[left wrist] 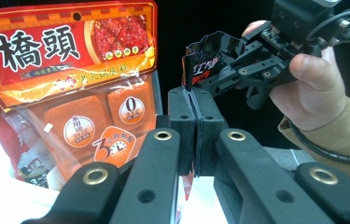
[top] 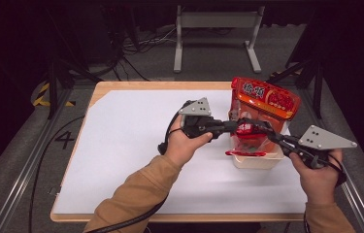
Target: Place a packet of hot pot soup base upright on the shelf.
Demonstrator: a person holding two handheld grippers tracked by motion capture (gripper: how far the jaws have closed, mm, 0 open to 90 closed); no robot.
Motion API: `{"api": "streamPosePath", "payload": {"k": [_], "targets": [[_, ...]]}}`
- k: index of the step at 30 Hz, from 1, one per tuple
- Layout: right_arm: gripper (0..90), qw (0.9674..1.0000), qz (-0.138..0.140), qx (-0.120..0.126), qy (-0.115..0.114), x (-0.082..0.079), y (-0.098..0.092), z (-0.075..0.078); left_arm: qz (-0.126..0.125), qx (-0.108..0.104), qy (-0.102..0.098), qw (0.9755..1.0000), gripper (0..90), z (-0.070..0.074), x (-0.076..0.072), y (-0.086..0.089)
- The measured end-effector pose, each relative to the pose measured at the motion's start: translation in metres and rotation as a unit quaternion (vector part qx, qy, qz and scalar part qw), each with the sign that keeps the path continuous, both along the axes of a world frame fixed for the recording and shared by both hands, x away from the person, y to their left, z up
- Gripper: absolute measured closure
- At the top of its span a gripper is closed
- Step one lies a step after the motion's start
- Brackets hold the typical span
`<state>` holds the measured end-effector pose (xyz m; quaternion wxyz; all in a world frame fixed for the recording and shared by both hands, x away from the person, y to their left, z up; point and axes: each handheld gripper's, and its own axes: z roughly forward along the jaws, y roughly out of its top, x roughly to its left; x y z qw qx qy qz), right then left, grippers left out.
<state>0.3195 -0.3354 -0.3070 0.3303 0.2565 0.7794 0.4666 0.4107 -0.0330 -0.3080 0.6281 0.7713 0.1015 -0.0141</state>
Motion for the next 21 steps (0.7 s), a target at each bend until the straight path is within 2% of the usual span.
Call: {"api": "streamPosePath", "payload": {"k": [11, 16, 21], "targets": [[90.0, 0.9994, -0.023, -0.025, -0.008, -0.004, -0.002, -0.003, 0.015, 0.011, 0.004, 0.9998, 87.3, -0.006, 0.011, -0.011], [90.0, 0.999, -0.032, -0.031, -0.008, -0.005, -0.005, -0.003, 0.013, 0.013, 0.007, 0.9998, 87.2, -0.009, 0.014, -0.018], [90.0, 0.9989, -0.037, -0.031, 0.001, -0.007, -0.01, -0.005, 0.009, 0.016, 0.017, 0.9997, 87.1, -0.013, 0.014, -0.023]]}}
